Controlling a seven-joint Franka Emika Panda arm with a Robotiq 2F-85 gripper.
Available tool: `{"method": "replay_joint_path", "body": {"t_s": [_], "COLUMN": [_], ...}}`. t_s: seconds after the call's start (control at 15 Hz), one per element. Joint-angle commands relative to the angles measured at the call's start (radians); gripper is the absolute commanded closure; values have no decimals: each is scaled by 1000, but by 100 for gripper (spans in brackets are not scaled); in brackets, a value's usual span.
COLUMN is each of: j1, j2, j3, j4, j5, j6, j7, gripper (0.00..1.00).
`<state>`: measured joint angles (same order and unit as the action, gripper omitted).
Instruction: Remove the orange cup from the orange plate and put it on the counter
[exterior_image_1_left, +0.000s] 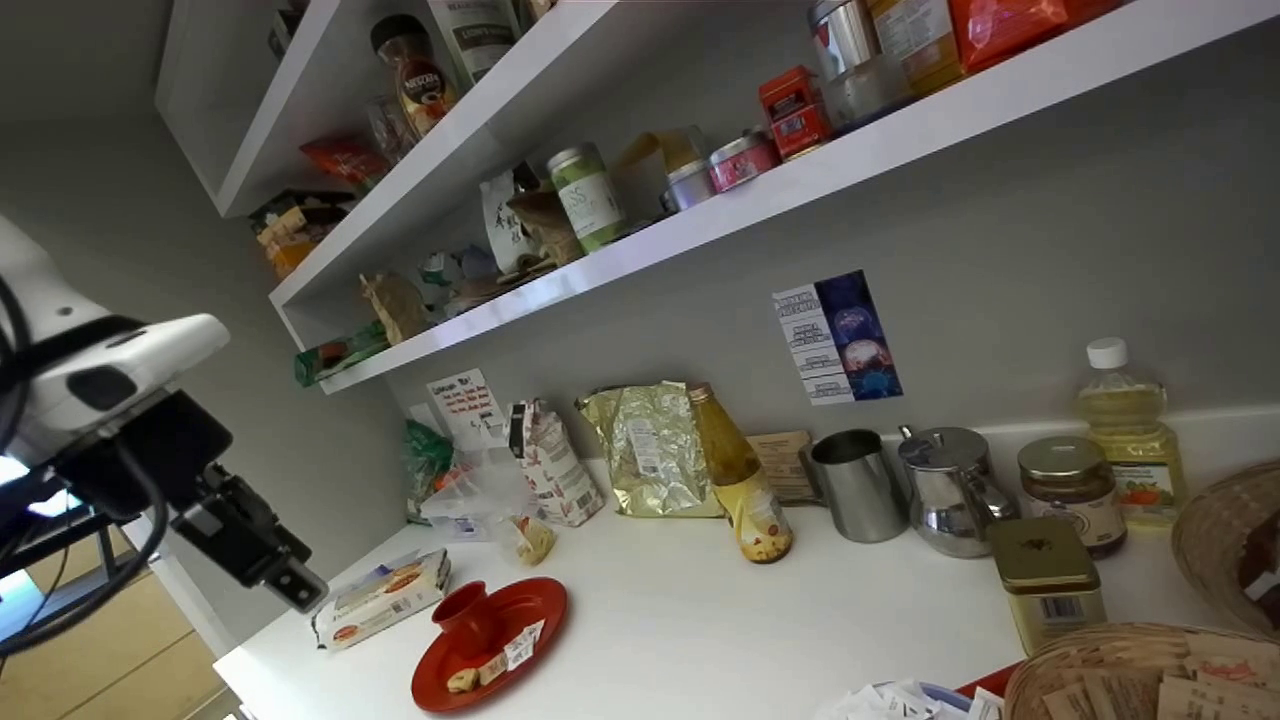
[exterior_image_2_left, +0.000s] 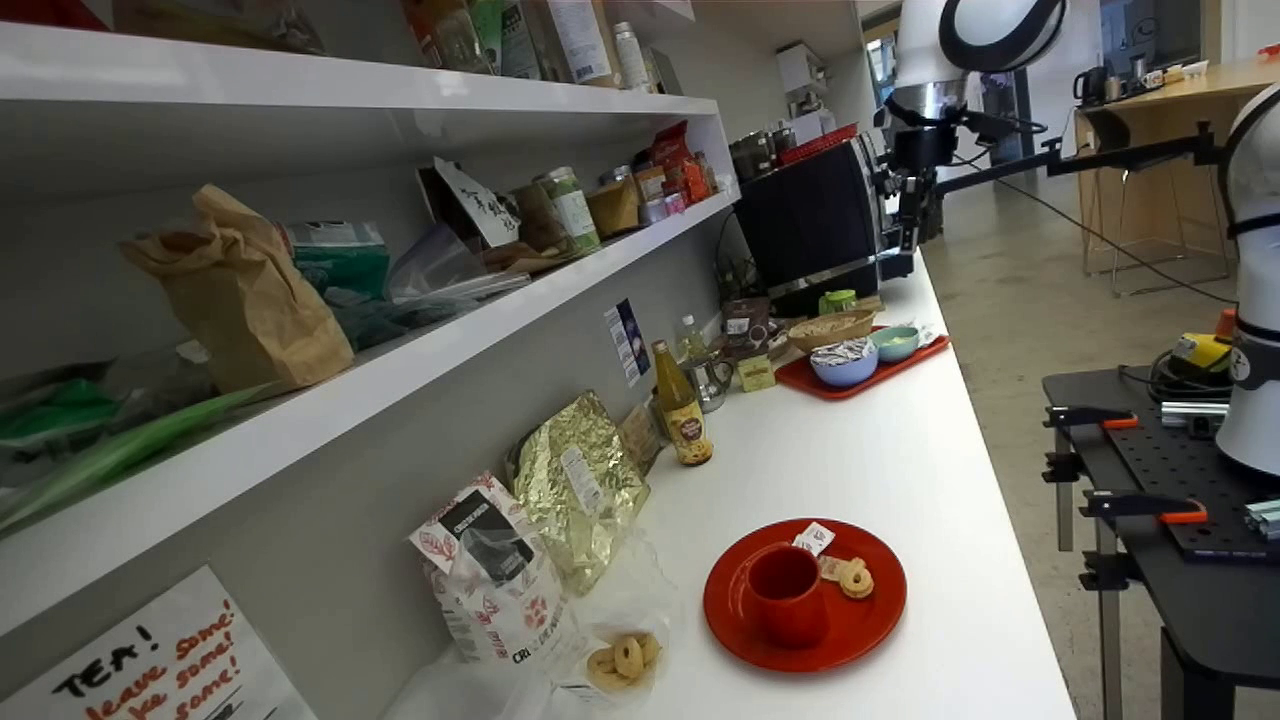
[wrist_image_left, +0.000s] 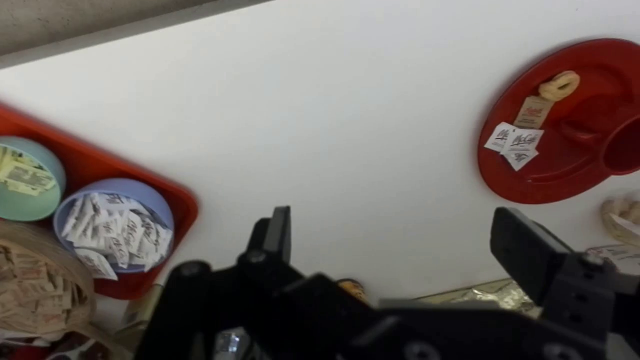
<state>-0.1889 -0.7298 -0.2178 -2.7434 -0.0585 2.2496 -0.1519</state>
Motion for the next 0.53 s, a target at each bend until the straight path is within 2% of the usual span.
{"method": "replay_joint_path", "body": {"t_s": [0.0, 0.2, 0.47], "j1": [92, 157, 195], "j2": [112, 197, 290], "j3": [86, 146, 208], "j4": [78, 128, 202], "j5": [47, 69, 89], "j6": [-2, -12, 6], "j7": [59, 81, 144], "gripper": [0, 0, 0]}}
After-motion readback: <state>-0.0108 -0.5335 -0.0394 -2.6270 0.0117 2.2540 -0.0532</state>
